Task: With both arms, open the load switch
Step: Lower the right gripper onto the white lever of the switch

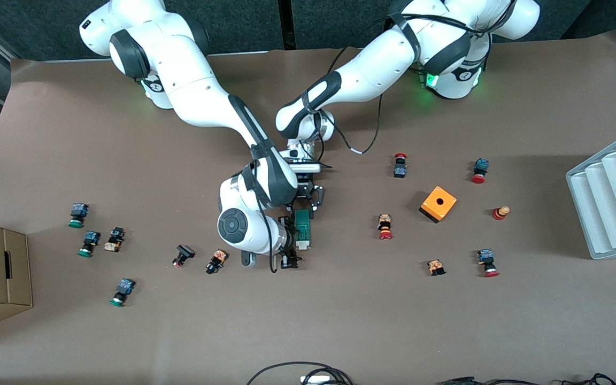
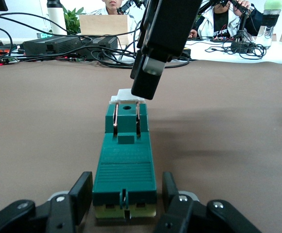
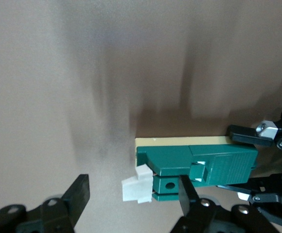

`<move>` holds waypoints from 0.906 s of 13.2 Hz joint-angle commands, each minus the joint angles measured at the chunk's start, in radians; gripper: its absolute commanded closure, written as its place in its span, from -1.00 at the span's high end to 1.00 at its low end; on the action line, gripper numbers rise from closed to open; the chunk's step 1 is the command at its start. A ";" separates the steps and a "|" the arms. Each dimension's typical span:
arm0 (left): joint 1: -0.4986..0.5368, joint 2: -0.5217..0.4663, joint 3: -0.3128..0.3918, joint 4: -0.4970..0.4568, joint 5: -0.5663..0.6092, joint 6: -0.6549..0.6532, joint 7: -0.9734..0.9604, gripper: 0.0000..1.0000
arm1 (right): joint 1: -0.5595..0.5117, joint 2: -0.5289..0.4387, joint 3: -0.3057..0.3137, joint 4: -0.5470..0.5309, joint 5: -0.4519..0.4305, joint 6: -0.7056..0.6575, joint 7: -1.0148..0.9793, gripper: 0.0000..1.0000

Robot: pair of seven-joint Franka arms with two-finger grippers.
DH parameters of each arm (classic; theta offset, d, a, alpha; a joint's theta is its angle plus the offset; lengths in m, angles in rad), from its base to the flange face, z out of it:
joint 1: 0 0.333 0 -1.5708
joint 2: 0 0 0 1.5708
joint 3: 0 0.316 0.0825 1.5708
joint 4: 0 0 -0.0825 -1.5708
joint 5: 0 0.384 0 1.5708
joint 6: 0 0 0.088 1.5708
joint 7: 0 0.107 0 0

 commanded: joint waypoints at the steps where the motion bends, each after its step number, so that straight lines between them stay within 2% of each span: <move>1: -0.020 0.015 0.014 0.023 0.013 -0.016 -0.004 0.32 | 0.011 0.029 -0.013 0.042 0.035 -0.010 0.020 0.59; 2: -0.020 0.015 0.014 0.023 0.015 -0.016 -0.002 0.32 | 0.011 0.029 -0.013 0.042 0.036 -0.008 0.024 0.53; 8: -0.020 0.015 0.015 0.023 0.018 -0.016 -0.002 0.32 | 0.025 0.035 -0.013 0.041 0.059 0.009 0.027 0.44; 10: -0.020 0.015 0.015 0.021 0.018 -0.016 -0.002 0.32 | 0.031 0.036 -0.013 0.039 0.061 0.009 0.027 0.31; 12: -0.020 0.015 0.015 0.021 0.018 -0.016 -0.002 0.28 | 0.031 0.041 -0.013 0.038 0.061 0.009 0.027 0.30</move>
